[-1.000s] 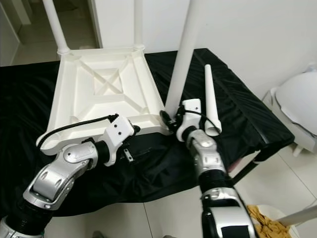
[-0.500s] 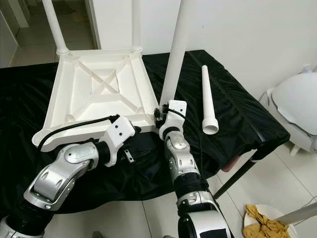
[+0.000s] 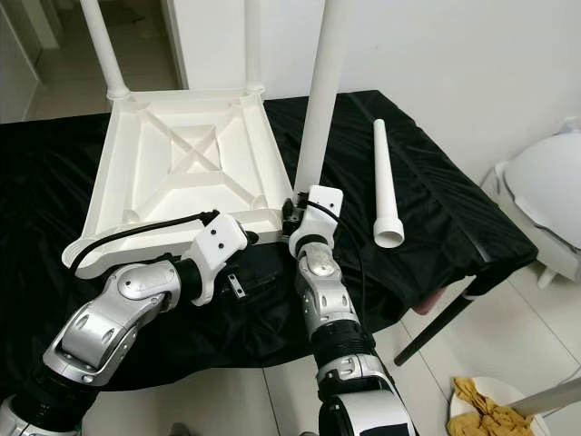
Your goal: Building children table
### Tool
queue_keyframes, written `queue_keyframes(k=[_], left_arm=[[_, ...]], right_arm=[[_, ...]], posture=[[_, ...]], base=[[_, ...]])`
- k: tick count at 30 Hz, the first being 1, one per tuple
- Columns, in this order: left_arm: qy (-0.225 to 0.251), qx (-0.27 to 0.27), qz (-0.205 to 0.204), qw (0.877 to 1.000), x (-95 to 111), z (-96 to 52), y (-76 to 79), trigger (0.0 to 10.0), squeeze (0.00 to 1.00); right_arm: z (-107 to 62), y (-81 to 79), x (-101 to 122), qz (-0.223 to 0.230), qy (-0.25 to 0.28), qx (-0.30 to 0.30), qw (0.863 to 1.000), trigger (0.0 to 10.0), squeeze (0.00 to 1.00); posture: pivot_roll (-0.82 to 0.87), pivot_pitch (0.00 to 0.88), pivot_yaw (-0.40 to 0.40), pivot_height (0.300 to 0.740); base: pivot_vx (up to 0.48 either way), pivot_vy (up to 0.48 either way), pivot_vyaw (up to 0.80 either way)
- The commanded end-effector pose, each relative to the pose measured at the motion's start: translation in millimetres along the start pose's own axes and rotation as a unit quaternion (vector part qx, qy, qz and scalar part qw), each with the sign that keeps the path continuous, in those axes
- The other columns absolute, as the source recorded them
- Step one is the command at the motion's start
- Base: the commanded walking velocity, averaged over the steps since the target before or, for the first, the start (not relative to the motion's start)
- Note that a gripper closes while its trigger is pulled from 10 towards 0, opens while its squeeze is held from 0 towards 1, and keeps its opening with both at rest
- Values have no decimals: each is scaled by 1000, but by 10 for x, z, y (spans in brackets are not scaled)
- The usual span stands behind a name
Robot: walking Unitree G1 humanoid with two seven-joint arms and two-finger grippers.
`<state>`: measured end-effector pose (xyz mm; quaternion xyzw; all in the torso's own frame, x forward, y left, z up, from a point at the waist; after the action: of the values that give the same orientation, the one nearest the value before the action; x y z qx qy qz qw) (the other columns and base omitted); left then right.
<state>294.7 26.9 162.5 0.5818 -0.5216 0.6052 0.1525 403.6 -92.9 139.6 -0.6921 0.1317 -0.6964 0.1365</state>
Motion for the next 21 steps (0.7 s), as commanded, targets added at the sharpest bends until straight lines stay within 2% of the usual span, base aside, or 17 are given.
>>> queue_keyframes(k=[1, 6, 7, 9, 14, 17, 21], left_arm=[[-3, 13, 3, 1000, -10, -3, -62, 10000, 0], [-4, 35, -2, 999, -26, 18, -159, 10000, 0], [-3, 38, -3, 999, -24, 25, -178, 10000, 0], [-3, 38, -3, 999, -24, 25, -178, 10000, 0], [2, 42, -2, 999, -2, 56, -210, 10000, 0], [3, 42, -1, 999, 5, 63, -211, 10000, 0], [5, 41, 1, 999, 21, 64, -204, 10000, 0]], right_arm=[[2, 35, 62, 4, 12, 12, 1000, 10000, 1000], [17, 93, 179, -17, 29, 26, 999, 10000, 1000], [17, 95, 211, -20, 32, 40, 998, 10000, 0], [17, 95, 211, -20, 32, 40, 998, 10000, 0], [80, 139, 329, -28, 23, 101, 994, 10000, 0], [97, 138, 346, -33, 20, 114, 993, 10000, 0], [116, 78, 344, -64, 2, 168, 984, 10000, 0]], posture=[[-33, 38, -9, 740], [-36, 37, -10, 740], [-39, 37, -9, 740], [-39, 37, -9, 740], [-54, 35, -8, 740], [-55, 35, -7, 740], [-47, 32, -13, 740]], base=[[0, 0, 0], [0, 0, 0], [0, 0, 0], [0, 0, 0], [0, 0, 0], [0, 0, 0], [0, 0, 0]])
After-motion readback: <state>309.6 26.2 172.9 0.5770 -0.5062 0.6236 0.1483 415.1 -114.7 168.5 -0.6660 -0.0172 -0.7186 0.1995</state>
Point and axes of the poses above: a point about 5 cm out from each wrist's last joint towards the gripper, its own z axis pointing out of the wrist towards the gripper, its own x axis along the axis of the wrist's last joint, y = z × x, the point moved 5 cm from there along z, pointing out of the wrist towards the gripper, and after that the axes turned 13 degrees about z, right-handed, at the moved point
